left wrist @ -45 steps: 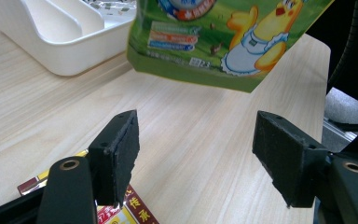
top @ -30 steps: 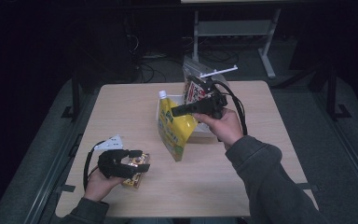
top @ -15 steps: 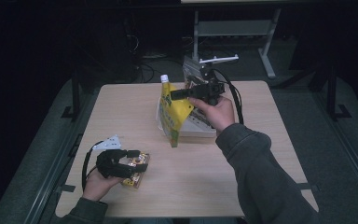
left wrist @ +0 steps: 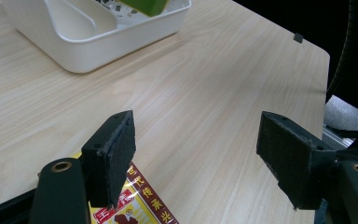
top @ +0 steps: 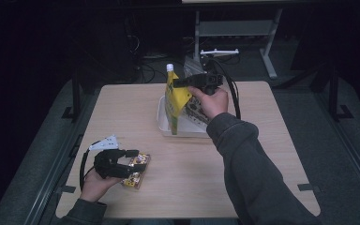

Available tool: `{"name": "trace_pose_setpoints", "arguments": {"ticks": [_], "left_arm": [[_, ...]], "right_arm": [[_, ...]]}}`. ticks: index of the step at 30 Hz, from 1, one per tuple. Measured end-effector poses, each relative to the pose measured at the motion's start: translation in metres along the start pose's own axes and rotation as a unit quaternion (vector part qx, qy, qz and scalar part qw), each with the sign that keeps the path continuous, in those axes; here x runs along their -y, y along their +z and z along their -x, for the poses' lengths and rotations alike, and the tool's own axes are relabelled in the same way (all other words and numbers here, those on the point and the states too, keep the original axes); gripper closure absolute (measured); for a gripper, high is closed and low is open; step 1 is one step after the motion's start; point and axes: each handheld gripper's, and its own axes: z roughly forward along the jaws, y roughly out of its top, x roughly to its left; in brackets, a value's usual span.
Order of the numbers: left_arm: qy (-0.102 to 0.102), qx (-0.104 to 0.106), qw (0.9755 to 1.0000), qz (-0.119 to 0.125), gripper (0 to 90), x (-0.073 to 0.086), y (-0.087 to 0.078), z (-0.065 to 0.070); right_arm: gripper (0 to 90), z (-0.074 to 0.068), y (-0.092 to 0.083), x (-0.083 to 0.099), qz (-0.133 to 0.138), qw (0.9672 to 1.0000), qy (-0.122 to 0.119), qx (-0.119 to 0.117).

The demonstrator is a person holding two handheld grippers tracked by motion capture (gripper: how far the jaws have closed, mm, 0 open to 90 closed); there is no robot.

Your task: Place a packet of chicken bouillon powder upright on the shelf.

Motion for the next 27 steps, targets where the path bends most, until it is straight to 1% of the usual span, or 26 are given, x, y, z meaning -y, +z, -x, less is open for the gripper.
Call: {"name": "trace_pose_setpoints", "arguments": {"ticks": [2, 3, 4, 5, 7, 9, 11, 15, 19, 21, 27], "left_arm": [[-0.003, 0.0, 1.0, -0.001, 27.5, 0.0, 0.0, 0.0], [-0.005, 0.001, 1.0, -0.001, 27.5, 0.001, 0.0, -0.001], [-0.004, -0.001, 1.0, -0.002, 27.5, 0.001, 0.0, -0.001], [-0.004, -0.001, 1.0, -0.003, 27.5, 0.001, 0.0, -0.001], [-0.004, -0.001, 1.0, -0.001, 27.5, 0.001, -0.001, -0.001], [-0.005, 0.0, 1.0, -0.001, 27.5, 0.001, -0.001, -0.001], [-0.006, 0.002, 1.0, 0.001, 27.1, 0.002, -0.001, -0.001], [-0.004, 0.005, 1.0, 0.002, 26.6, 0.001, 0.0, 0.001], [-0.004, 0.004, 1.0, 0.0, 26.5, 0.002, 0.0, 0.0], [-0.004, 0.002, 1.0, 0.001, 26.3, 0.002, 0.0, 0.0], [0.0, 0.001, 1.0, -0.001, 26.2, 0.001, 0.0, 0.001]], "right_arm": [[89.4, 0.002, 0.003, -0.001, 0.003, 1.0, 0.004, 0.005], [89.4, 0.002, 0.004, -0.002, 0.009, 0.9999, 0.004, 0.008], [89.4, 0.002, 0.006, -0.002, 0.014, 0.9999, 0.004, 0.006], [89.4, 0.002, 0.008, -0.002, 0.014, 0.9999, 0.005, 0.006], [89.4, 0.001, 0.011, -0.004, 0.016, 0.9998, 0.001, 0.015], [89.4, 0.001, 0.015, -0.005, 0.019, 0.9997, 0.003, 0.016], [89.4, 0.001, 0.019, -0.007, 0.017, 0.9996, 0.004, 0.023], [89.4, 0.003, 0.028, -0.007, 0.022, 0.9993, 0.011, 0.027], [89.4, 0.004, 0.033, -0.007, 0.024, 0.9991, 0.014, 0.032], [89.4, 0.004, 0.037, -0.007, 0.025, 0.9989, 0.012, 0.038], [89.4, 0.006, 0.04, -0.007, 0.036, 0.9981, 0.017, 0.048]]}}
